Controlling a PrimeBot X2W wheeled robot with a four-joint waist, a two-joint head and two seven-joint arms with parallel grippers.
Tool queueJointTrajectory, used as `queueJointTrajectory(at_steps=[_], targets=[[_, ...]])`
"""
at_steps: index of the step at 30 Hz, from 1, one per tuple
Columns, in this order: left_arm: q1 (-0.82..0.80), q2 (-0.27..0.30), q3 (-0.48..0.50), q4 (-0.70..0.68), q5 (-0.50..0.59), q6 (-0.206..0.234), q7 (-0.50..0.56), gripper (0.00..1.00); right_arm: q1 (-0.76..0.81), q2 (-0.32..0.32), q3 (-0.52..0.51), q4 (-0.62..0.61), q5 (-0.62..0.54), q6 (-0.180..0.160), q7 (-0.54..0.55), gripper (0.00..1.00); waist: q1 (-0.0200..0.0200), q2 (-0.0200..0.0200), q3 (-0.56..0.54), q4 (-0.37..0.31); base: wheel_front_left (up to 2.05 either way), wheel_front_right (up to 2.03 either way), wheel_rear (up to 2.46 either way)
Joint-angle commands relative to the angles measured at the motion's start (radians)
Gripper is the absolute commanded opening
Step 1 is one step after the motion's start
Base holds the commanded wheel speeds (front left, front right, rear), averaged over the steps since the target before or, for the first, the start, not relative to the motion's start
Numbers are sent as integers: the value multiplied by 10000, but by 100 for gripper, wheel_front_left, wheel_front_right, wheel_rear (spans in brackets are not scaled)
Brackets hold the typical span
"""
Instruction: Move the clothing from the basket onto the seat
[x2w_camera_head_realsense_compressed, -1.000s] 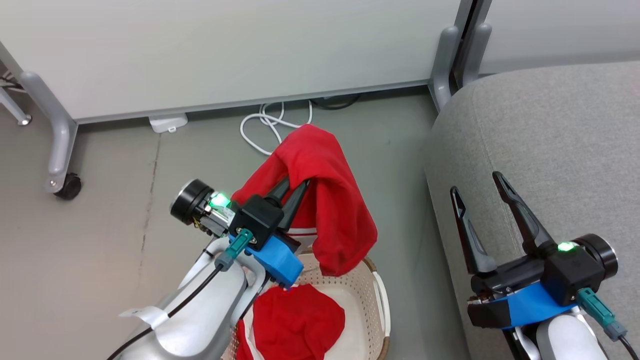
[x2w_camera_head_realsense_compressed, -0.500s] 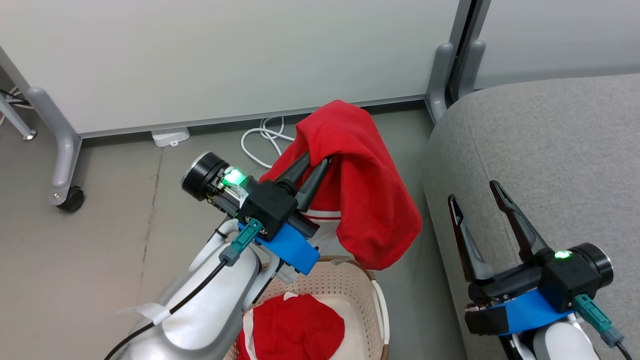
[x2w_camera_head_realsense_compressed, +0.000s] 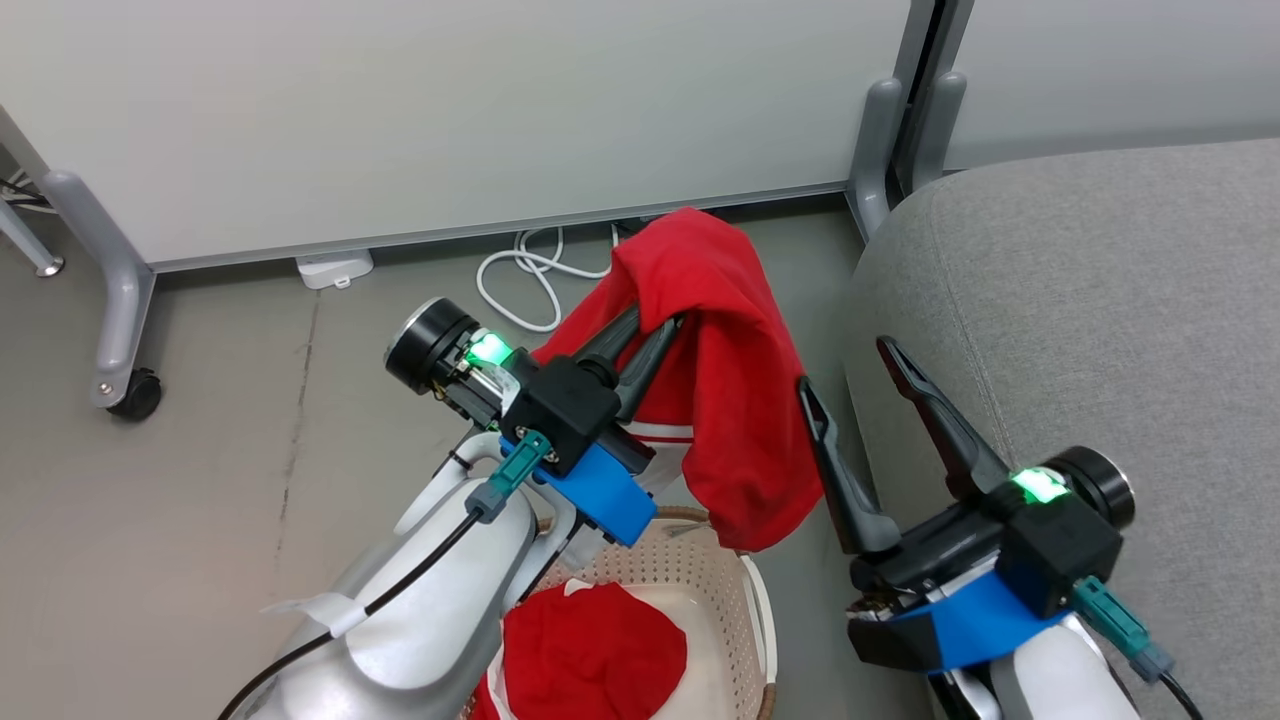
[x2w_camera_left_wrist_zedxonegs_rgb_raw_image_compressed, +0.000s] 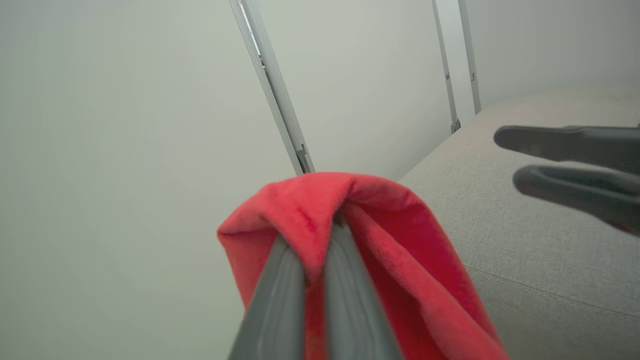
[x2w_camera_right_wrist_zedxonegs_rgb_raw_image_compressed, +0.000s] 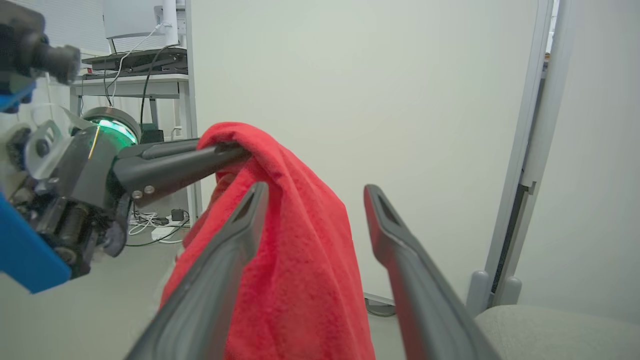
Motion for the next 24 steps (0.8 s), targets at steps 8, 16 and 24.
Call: queueJointTrajectory(at_steps=[8, 16, 24], targets=[[-401, -225, -193, 230, 158, -82, -51, 0, -767, 89, 577, 397, 223, 1, -31, 100, 0, -1, 201, 147, 0, 0, 0], [-611, -458, -367, 344, 220, -91, -51, 0, -1256, 86, 848, 1015, 209, 1, -31, 100, 0, -1, 402, 239, 0, 0, 0], [-660, -669, -547, 163, 205, -59, -51, 0, -1692, 88, 734, 1937, -666, 1, -30, 100, 0, -1, 548, 322, 0, 0, 0]])
